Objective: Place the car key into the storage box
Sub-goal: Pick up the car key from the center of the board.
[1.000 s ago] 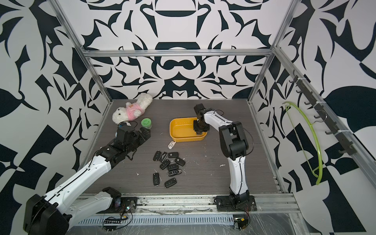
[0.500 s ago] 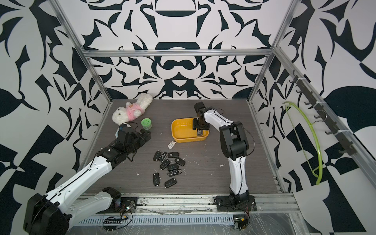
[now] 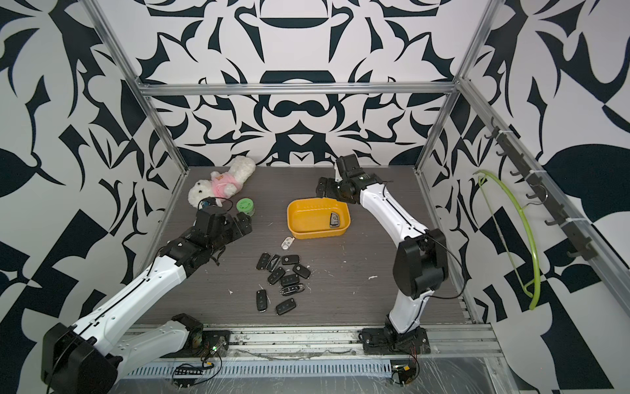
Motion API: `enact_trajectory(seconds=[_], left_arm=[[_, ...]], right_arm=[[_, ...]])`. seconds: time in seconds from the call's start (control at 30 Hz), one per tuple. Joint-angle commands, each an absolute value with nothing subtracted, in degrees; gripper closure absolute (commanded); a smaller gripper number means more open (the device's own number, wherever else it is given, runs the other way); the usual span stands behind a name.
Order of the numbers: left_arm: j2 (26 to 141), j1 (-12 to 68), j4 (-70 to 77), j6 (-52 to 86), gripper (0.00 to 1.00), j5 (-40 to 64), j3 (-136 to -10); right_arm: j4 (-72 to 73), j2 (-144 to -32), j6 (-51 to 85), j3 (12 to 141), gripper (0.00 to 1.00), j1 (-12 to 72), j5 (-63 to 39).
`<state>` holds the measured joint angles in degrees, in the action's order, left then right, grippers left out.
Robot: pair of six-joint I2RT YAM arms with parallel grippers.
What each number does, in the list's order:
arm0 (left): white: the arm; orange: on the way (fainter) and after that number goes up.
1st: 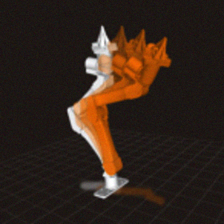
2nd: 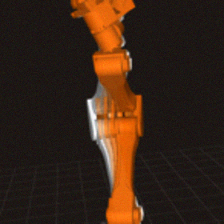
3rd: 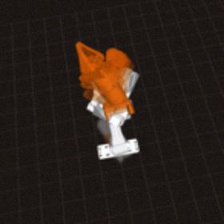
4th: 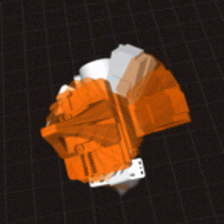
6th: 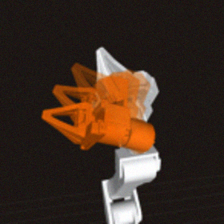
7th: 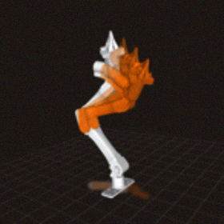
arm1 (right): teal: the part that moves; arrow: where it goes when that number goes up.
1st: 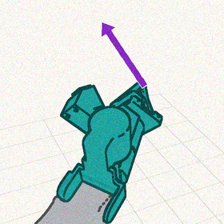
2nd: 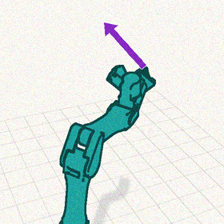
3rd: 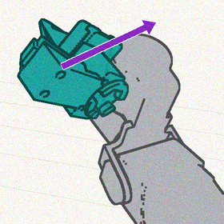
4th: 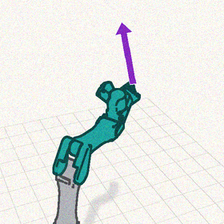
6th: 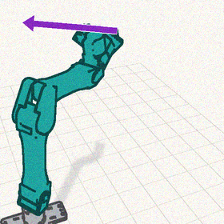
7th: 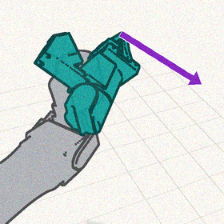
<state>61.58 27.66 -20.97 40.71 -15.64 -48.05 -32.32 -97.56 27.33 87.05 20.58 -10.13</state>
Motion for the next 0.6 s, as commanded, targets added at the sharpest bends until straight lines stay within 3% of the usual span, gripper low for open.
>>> enact_trajectory(seconds=[0.0,0.27,0.5,0.57], left_arm=[[63.43,27.72,-26.44,34.41,0.01,-11.99,-50.97],[70.18,27.75,-32.65,26.73,0.01,-0.77,-53.97],[76.69,27.83,-31.80,29.48,0.00,1.40,-53.44],[78.86,28.14,-31.56,30.08,0.06,2.21,-53.89]], right_arm=[[-28.28,-92.27,30.89,80.57,0.00,21.07,-14.49],[-25.82,-80.43,37.05,65.36,0.00,24.65,-16.24],[-26.41,-74.01,40.89,59.20,0.00,30.01,-13.37],[-26.02,-73.40,41.91,58.07,0.00,31.16,-12.66]])
